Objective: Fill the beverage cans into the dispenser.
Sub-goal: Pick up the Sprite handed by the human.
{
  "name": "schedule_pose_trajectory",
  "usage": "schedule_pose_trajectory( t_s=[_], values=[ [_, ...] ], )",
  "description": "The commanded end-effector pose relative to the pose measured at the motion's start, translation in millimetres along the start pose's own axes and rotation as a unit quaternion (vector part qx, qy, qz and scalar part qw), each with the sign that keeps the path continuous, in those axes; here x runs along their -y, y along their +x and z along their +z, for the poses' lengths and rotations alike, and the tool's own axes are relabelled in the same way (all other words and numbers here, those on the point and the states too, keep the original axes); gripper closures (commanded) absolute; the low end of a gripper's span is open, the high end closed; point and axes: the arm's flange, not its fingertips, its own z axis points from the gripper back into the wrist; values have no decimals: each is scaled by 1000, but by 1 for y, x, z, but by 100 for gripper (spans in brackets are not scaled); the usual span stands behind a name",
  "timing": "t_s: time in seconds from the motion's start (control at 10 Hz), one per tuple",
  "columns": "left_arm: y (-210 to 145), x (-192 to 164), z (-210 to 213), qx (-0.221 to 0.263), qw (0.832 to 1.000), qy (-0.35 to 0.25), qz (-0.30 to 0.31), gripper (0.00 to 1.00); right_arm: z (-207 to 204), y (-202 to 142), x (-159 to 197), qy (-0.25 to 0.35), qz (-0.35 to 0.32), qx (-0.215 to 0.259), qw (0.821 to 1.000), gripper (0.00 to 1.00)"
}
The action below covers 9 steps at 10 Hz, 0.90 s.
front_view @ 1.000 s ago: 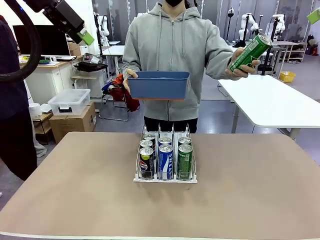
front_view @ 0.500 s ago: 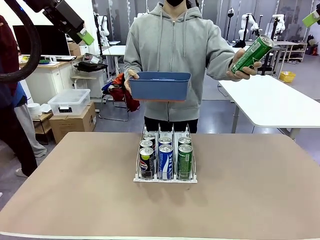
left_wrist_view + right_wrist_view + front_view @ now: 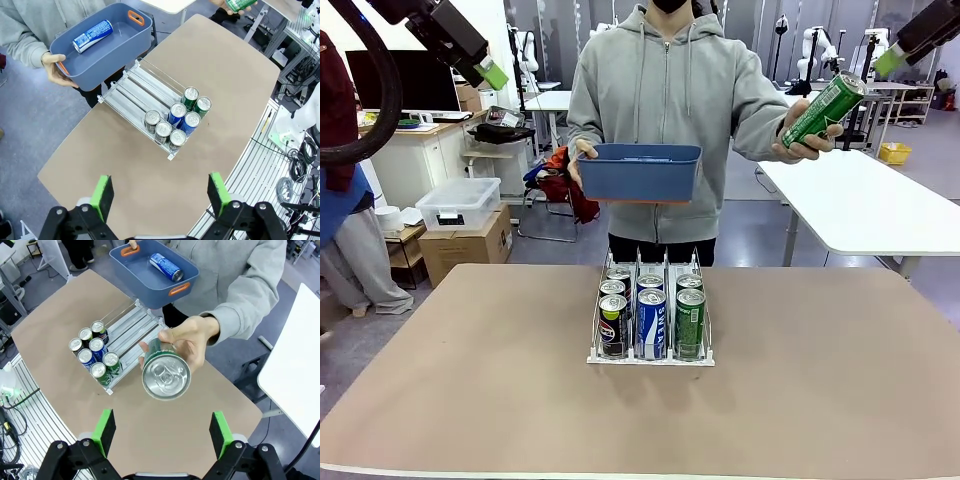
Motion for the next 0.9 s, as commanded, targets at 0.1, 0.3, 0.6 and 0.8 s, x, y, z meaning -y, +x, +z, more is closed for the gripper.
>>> schedule_pose_trajectory(
  t_s=[0.1,0.3,0.6,0.8],
  values=[
    [-2,-2,1,-1,1000,-8,1,0,-16,17,-5,-14,-7,-6,1000,0],
    [-2,-2,1,-1,1000,-8,1,0,-23,19,-3,0,8,-19,1000,0],
    [-2,-2,1,-1,1000,-8,1,0,-39,27,-3,-6,19,-23,1000,0],
    [-2,-2,1,-1,1000,-8,1,0,-47,29,-1,2,24,-31,999,0]
  ],
)
